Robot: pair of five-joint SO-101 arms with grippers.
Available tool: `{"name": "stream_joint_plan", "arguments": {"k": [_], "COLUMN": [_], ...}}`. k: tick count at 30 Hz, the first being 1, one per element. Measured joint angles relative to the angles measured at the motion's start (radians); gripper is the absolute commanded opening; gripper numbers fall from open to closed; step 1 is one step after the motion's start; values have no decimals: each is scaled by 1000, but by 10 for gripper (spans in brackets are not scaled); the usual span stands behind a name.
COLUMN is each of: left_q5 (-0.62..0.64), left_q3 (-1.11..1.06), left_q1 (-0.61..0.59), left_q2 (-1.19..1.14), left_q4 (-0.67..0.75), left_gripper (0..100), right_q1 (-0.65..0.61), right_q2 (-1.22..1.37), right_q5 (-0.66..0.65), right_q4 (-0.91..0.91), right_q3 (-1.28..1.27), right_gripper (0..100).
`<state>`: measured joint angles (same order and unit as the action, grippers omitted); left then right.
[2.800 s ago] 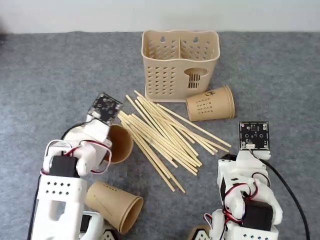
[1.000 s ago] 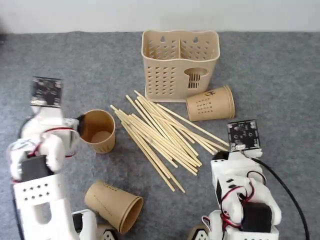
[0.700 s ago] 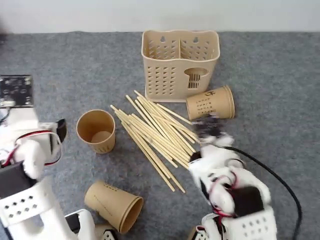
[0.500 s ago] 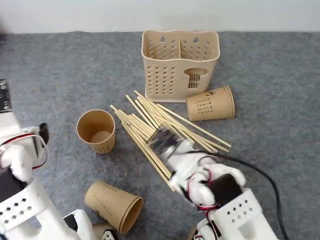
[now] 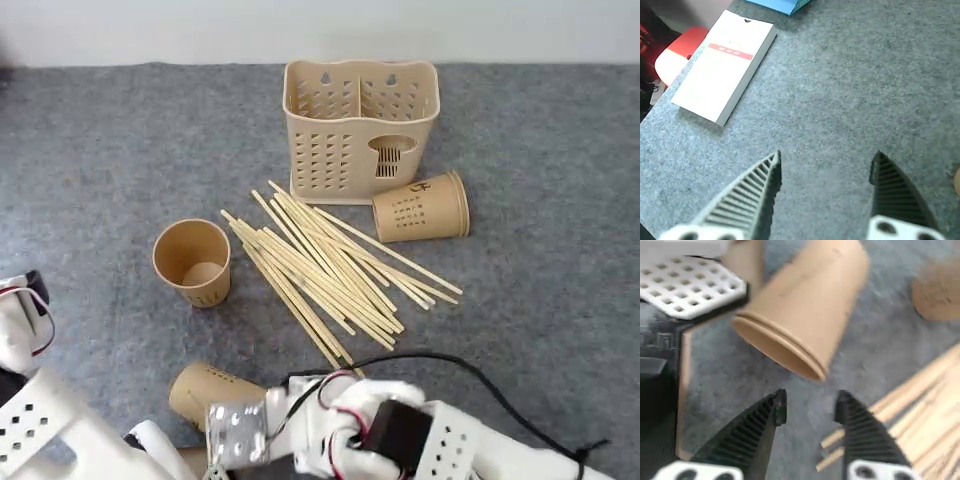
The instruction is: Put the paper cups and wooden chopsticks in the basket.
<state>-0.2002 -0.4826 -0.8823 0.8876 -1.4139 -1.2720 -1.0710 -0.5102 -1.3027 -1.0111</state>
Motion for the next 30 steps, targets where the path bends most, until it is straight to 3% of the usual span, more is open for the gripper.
{"name": "stream_joint_plan", "arguments": {"k": [9,14,15,26,30], "left_q5": [0,0,0,0,0], "left_q3": [-60,-121,-130,-135,-135], "left_q1": [-3,-3,-3,-3,-3], "left_q2": [0,0,0,0,0], "left_q4": [28,55,58,58,58], "left_gripper": [276,276,276,276,276], "right_q1": [-52,-52,-52,68,143], "right_q2": [2,2,2,2,2], "right_q5": [64,112,112,118,118], "right_q4": [265,377,388,397,315], "right_q3": [-152,-170,-172,-152,-46], "right_gripper": [211,8,8,9,9]}}
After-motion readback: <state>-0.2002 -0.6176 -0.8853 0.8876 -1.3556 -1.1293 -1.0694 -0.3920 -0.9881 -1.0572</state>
